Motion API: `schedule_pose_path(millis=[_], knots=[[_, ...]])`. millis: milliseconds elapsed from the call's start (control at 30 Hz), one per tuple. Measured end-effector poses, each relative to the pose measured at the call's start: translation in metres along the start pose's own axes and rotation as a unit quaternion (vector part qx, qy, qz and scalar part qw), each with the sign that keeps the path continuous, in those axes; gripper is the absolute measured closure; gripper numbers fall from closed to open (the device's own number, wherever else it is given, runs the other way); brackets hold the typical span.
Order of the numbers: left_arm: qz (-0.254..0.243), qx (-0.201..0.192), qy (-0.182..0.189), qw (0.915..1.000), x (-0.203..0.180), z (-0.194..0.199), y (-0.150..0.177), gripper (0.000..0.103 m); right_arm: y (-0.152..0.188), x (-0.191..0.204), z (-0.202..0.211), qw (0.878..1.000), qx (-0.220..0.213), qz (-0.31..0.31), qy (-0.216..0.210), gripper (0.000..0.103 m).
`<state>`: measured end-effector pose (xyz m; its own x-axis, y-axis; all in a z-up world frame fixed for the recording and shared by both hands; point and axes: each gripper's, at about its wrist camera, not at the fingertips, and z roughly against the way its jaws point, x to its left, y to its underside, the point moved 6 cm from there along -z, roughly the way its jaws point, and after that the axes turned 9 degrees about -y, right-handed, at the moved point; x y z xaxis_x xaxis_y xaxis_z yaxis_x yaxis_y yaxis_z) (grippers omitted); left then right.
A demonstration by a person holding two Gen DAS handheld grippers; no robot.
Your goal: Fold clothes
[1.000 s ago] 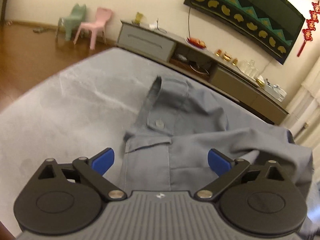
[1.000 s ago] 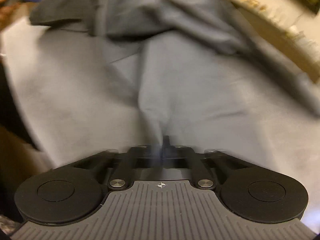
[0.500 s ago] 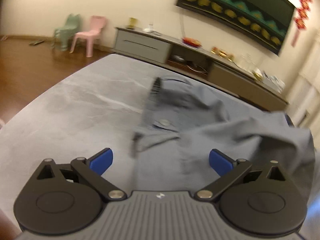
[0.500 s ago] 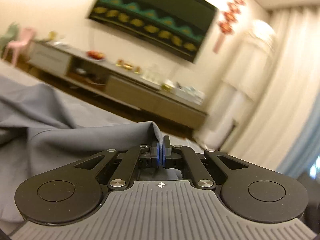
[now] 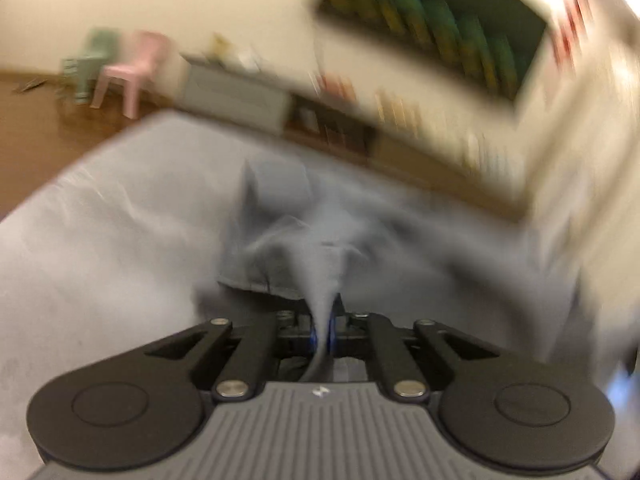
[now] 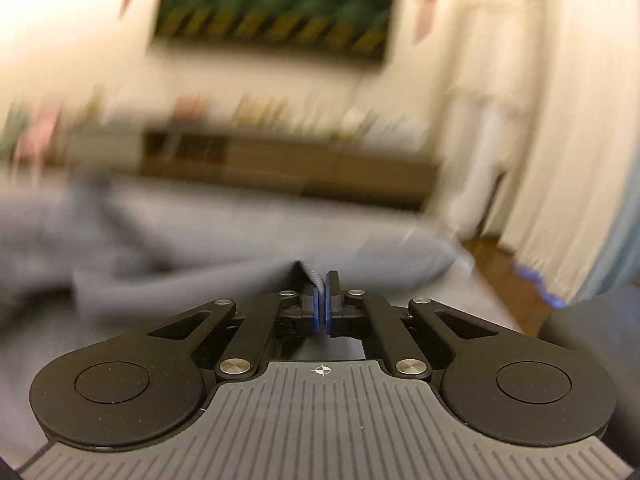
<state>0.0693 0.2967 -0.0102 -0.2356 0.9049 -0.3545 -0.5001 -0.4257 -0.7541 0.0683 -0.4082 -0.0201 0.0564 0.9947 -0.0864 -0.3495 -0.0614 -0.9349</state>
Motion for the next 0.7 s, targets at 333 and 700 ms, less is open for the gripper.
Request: schedule_pose_path(millis=[333, 700], knots=[[-0.02, 0.003, -0.123, 0.9923, 0.037, -0.066, -0.036, 0.096, 0.052, -0.042, -0.026, 0.988, 0.149, -0.041, 0.028, 0.087], [0.002, 0.001, -0.119, 0.9929, 0.044, -0.046, -0.043, 0.074, -0.001, -0.042, -0.029, 0.981, 0.047, -0.173, -0.068, 0.035]])
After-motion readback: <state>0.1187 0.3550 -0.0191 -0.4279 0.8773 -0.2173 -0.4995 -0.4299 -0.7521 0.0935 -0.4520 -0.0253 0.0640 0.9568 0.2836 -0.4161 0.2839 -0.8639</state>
